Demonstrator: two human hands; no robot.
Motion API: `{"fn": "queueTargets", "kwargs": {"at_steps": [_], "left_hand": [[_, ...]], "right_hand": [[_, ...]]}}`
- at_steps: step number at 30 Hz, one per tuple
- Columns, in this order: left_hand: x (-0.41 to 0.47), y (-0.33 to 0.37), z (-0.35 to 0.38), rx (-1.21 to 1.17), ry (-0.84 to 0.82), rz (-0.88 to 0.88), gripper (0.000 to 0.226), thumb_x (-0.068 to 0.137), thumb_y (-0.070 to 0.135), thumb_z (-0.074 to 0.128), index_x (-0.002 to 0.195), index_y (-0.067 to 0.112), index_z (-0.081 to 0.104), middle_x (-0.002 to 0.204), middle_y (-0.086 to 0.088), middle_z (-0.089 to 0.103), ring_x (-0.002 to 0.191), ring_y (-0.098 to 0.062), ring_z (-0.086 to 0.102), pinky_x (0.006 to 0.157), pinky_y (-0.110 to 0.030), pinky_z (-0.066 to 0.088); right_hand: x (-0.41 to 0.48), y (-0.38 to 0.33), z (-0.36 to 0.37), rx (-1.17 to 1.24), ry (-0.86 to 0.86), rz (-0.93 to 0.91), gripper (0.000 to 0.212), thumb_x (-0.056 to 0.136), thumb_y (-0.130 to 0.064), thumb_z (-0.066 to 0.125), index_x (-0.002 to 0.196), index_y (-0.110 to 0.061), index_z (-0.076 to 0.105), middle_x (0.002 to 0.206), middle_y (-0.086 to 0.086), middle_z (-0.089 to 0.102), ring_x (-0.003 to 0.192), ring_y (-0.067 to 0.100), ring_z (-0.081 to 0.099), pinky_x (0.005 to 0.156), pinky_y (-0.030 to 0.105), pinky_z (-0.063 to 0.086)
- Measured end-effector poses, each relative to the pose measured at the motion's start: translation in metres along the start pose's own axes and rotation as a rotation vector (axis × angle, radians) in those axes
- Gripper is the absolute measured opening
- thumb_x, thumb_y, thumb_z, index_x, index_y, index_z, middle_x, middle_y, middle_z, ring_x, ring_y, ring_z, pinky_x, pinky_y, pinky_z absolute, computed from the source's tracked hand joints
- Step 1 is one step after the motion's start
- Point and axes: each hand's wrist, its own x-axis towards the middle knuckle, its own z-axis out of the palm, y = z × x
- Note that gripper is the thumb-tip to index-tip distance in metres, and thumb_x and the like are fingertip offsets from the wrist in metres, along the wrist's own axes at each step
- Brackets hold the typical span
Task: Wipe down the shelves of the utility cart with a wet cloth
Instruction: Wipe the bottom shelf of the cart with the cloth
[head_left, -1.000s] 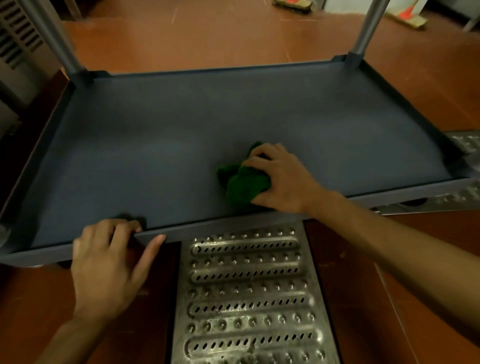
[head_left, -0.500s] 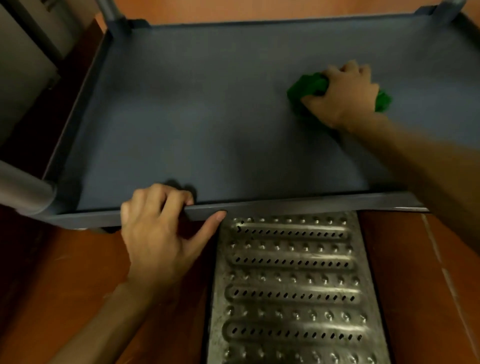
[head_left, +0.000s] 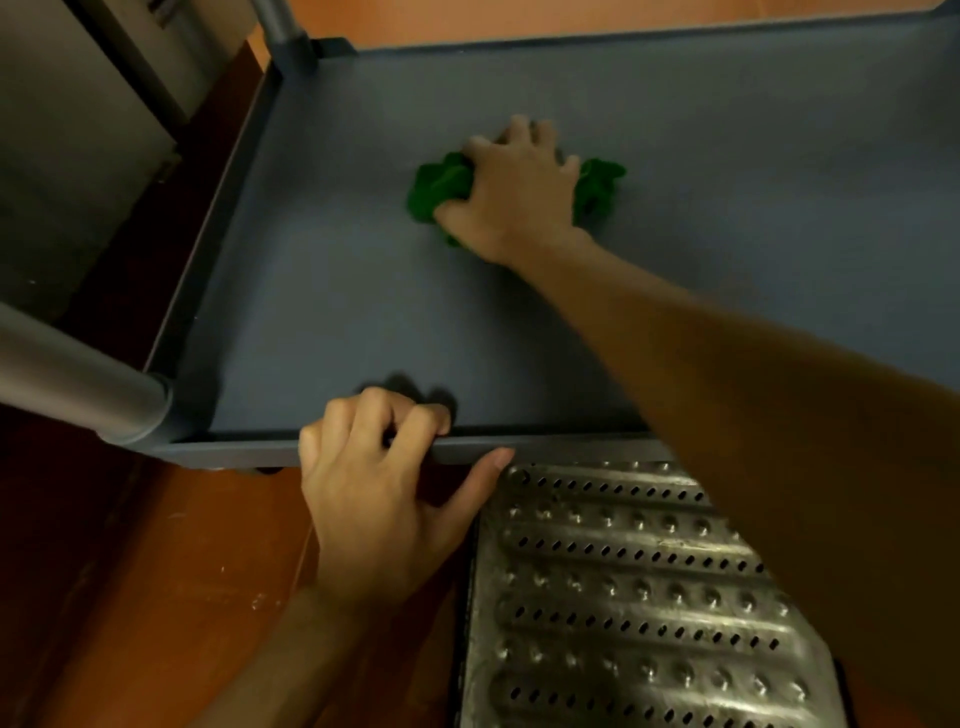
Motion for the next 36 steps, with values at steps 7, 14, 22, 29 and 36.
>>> {"fn": "queueTargets", "kwargs": {"at_steps": [7, 14, 22, 29, 36], "left_hand": [[-0.004, -0.002, -0.005, -0.047, 0.017, -0.003, 0.049, 0.092, 0.061, 0.056, 0.088, 0.014, 0.071, 0.088, -0.003, 0.059, 0.086, -0.021, 0.049, 0.072, -0.034, 0.026], [-0.008, 0.001, -0.018, -0.083, -0.026, 0.049, 0.037, 0.091, 0.047, 0.065, 0.095, 0.011, 0.071, 0.093, -0.005, 0.063, 0.088, -0.025, 0.053, 0.074, -0.038, 0.037], [-0.019, 0.005, -0.036, -0.15, -0.079, -0.032, 0.038, 0.09, 0.039, 0.057, 0.106, 0.01, 0.075, 0.102, -0.005, 0.065, 0.099, -0.025, 0.058, 0.091, -0.039, 0.038], [-0.005, 0.044, -0.026, -0.218, -0.161, -0.009, 0.034, 0.088, 0.037, 0.052, 0.101, 0.013, 0.072, 0.101, -0.003, 0.064, 0.098, -0.023, 0.057, 0.09, -0.033, 0.036], [0.006, 0.088, -0.006, -0.236, -0.221, 0.103, 0.037, 0.088, 0.039, 0.049, 0.101, 0.014, 0.073, 0.101, -0.002, 0.065, 0.095, -0.022, 0.054, 0.085, -0.034, 0.036]], "right_hand": [[-0.05, -0.088, 0.006, 0.096, -0.178, -0.409, 0.057, 0.076, -0.055, 0.062, 0.132, -0.044, 0.054, 0.136, 0.0, 0.045, 0.129, 0.027, 0.035, 0.102, 0.049, 0.034], [-0.092, -0.067, -0.006, 0.21, -0.287, -0.539, 0.055, 0.079, -0.048, 0.065, 0.133, -0.041, 0.056, 0.128, -0.008, 0.047, 0.12, 0.017, 0.037, 0.097, 0.045, 0.034], [-0.123, -0.017, -0.019, 0.237, -0.239, -0.556, 0.053, 0.079, -0.048, 0.069, 0.129, -0.033, 0.062, 0.127, -0.004, 0.052, 0.119, 0.019, 0.04, 0.096, 0.049, 0.037], [-0.147, 0.041, -0.041, 0.229, -0.196, -0.478, 0.053, 0.076, -0.044, 0.073, 0.126, -0.027, 0.065, 0.126, -0.001, 0.054, 0.12, 0.023, 0.042, 0.095, 0.048, 0.036], [-0.164, 0.102, -0.065, 0.167, -0.186, -0.376, 0.056, 0.079, -0.049, 0.072, 0.131, -0.029, 0.061, 0.13, -0.002, 0.051, 0.122, 0.023, 0.041, 0.097, 0.048, 0.037]]}}
